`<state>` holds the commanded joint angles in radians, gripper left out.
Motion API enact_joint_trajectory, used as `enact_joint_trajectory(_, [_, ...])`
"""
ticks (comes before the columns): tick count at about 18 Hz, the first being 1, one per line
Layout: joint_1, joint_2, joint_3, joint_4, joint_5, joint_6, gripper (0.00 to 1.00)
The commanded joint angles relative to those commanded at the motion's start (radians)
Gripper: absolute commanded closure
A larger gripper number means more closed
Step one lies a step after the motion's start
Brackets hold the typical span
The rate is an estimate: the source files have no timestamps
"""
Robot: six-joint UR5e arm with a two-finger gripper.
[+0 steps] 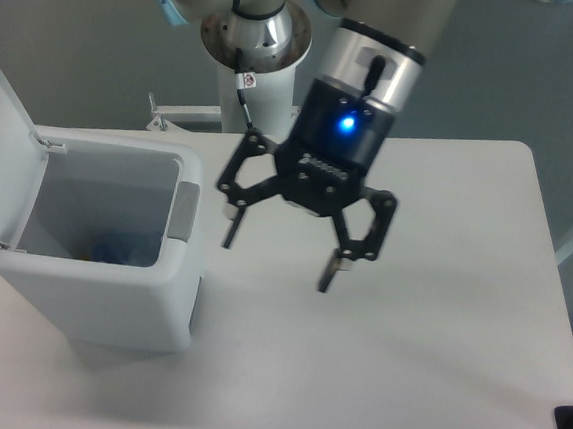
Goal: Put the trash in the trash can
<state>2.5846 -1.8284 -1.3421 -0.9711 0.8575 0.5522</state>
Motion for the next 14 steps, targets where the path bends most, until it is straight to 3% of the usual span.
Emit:
enact_joint_trajectory(6, [0.141, -0.029, -0.037, -0.014, 0.018, 0.195, 0.00])
enact_joint_trajectory(8, [0.169, -0.075, 0.000, -0.017, 0.031, 0.206, 0.00])
enact_joint_trajectory(11, [0.175, -0.124, 0.049, -0.064, 0.180, 0.239, 0.00])
enact_joint_trajectory(14, [0.175, -0.153, 0.047, -0.116, 0.247, 0.351, 0.00])
